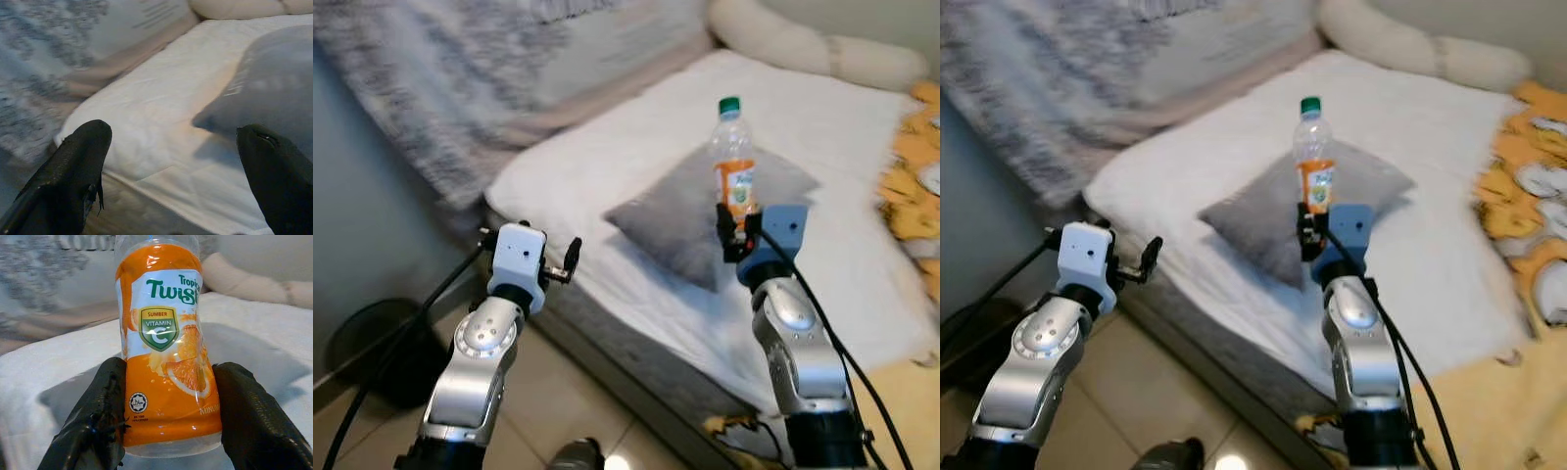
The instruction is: Clean up the room
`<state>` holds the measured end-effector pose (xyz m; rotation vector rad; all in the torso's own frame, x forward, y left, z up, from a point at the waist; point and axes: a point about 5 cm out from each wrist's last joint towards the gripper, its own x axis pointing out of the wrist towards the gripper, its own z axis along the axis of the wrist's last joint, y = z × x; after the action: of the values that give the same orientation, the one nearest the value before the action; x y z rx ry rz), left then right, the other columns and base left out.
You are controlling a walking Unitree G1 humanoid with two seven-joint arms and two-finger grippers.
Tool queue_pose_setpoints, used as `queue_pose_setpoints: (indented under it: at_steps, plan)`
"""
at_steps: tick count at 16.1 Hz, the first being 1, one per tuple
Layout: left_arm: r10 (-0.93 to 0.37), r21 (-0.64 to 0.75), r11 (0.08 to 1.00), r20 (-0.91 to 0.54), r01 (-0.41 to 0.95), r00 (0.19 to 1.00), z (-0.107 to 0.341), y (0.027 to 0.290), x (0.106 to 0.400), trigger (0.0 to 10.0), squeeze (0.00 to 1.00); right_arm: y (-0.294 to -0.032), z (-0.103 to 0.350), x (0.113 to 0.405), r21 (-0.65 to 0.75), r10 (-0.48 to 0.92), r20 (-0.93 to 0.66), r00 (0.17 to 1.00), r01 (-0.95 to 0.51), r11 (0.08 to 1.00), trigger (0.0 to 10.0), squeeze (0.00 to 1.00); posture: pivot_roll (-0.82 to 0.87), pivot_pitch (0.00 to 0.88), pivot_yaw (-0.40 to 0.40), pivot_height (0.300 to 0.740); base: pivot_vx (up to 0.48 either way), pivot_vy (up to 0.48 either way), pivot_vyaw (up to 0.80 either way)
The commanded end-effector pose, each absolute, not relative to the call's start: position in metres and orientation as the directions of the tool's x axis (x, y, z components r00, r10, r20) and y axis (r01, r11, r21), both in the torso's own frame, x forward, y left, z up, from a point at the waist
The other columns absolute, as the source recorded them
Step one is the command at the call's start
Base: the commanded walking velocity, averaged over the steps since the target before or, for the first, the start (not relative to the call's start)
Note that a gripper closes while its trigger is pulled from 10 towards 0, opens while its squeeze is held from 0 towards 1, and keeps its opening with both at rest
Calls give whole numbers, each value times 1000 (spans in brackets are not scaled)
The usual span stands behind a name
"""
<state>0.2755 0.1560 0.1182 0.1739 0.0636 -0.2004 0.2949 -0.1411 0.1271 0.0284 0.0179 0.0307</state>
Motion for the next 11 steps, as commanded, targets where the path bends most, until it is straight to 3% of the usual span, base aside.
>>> queue_pose_setpoints:
  at_steps: [1,9,11]
  plan:
    - [-186,177,965,-56,193,981,124,156,277,10000,0,-144,131,294,39,18,-15,1000,-17,999,10000,0,1,0,20,740,0,0,800]
    - [-191,181,963,-62,200,980,124,156,279,10000,0,-140,130,293,104,46,-38,998,-41,994,10000,0,4,0,32,740,0,0,800]
    - [-192,181,963,-60,200,979,125,156,279,10000,0,-142,124,295,4,-6,-87,996,7,1000,10000,0,1,0,32,740,0,0,684]
